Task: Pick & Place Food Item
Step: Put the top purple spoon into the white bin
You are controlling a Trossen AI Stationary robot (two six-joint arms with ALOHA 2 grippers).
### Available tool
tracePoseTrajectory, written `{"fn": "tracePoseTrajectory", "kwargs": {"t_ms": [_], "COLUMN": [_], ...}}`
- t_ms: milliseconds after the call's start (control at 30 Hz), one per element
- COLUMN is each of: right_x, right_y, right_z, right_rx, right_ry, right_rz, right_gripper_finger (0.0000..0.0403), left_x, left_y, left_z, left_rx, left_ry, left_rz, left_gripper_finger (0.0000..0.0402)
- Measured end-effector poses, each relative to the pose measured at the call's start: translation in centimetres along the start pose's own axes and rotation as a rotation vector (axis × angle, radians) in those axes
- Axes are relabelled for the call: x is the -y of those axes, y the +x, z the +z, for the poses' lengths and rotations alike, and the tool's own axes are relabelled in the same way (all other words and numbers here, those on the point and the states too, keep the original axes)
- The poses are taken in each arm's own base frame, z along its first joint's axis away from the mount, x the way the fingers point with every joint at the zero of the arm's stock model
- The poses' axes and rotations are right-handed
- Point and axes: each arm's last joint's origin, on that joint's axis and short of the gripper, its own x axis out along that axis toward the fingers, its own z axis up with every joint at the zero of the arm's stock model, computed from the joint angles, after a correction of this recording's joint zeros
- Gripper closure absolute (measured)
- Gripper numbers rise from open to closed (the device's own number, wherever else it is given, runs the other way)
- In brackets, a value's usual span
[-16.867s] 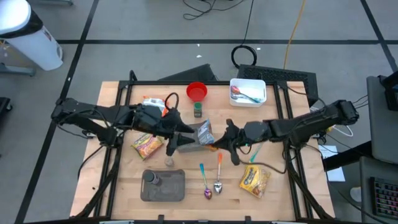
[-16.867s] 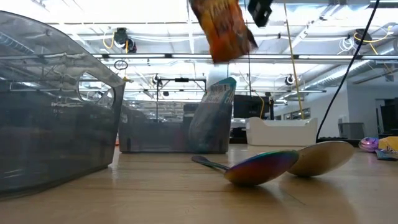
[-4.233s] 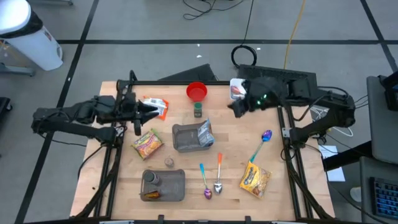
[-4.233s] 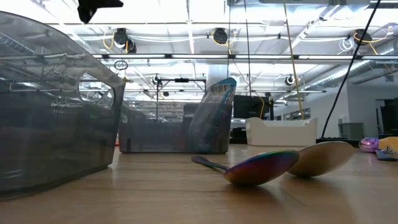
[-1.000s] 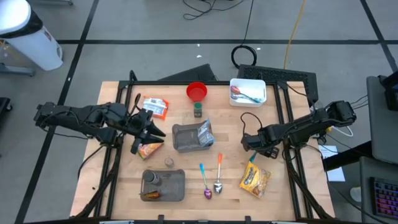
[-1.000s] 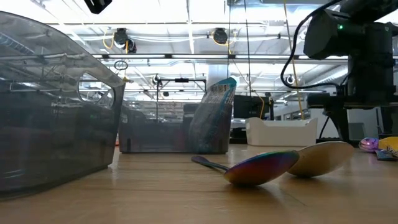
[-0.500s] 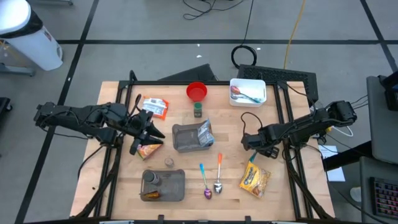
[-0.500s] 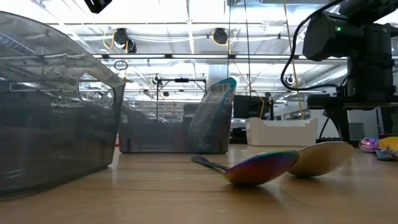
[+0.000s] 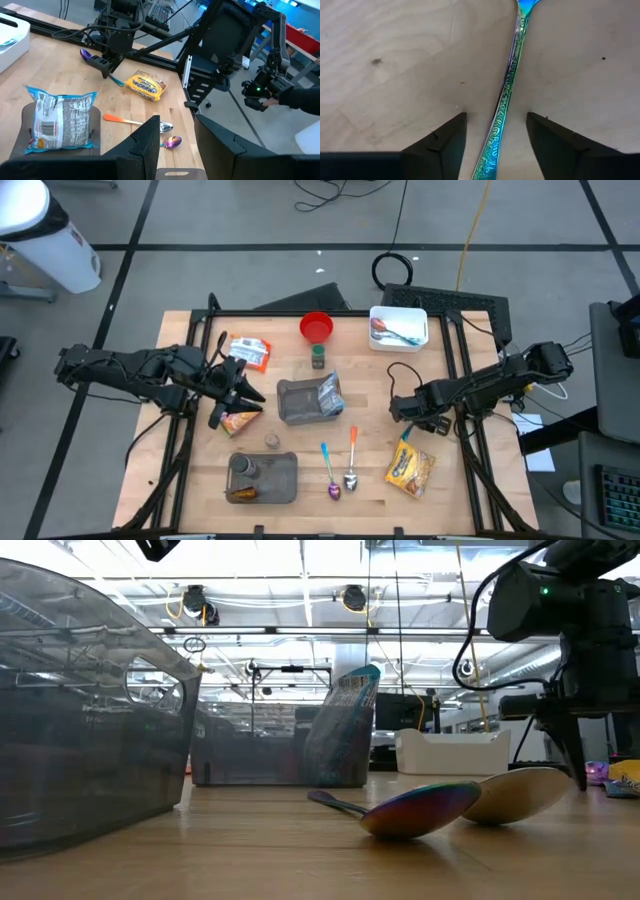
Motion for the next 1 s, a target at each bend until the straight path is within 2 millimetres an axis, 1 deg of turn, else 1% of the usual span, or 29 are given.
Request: {"fn": "tracePoseTrajectory", "kwargs": {"t_ms": [433,767,1000], "right_x": [-0.09,-0.12,-0.20], "right_y": [0.08,0.09,0.11], "right_z": [-0.07,-0.09,-0.14], "right_rx": [-0.003,-0.005,-0.009], "right_ry": [-0.020,-0.054,-0.080], "right_rz": [0.004,0.008,0.017], "right_gripper_finger": [0.0297,0.0390,0.0388], "left_x": [0.00,-0.02,-0.02], "left_y": [0.00,0.00,0.00], "left_z": [-0.01,-0.05,-0.05], "left_rx": [-0.001,-0.005,-0.005], "left_ry": [-0.003,-0.004,0.000], "left_rz": [0.000,0.002,0.002], "left_gripper_finger": [0.0273,0.0273,0.0273]}}
